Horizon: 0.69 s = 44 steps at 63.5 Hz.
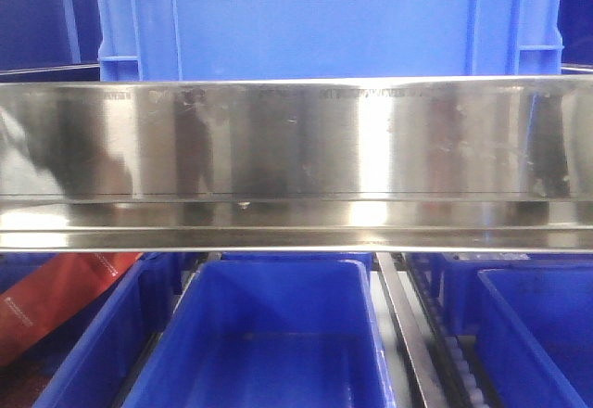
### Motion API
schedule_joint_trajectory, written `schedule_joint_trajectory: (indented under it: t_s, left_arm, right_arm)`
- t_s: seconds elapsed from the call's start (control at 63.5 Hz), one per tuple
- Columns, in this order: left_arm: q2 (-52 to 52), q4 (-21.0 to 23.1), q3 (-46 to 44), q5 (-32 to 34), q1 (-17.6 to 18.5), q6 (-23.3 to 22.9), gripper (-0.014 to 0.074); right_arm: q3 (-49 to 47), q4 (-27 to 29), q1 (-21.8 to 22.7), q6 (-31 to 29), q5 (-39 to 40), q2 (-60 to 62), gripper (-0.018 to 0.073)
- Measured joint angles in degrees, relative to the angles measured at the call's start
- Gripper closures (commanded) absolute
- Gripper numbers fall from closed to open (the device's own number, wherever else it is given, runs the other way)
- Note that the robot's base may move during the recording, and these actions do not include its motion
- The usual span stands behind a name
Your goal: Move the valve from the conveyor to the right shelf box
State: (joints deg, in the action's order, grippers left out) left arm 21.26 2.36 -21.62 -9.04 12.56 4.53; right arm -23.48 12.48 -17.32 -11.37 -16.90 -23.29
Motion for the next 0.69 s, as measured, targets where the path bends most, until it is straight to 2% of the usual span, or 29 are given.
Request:
schedule_joint_trajectory:
  t_s: [0.693]
  left_arm:
    - [0.0, 0.0, 0.0, 0.7, 0.0, 0.0, 0.0707]
  right_arm:
    - [0.1, 0.0, 0.0, 0.0, 0.8, 0.2, 0.0721]
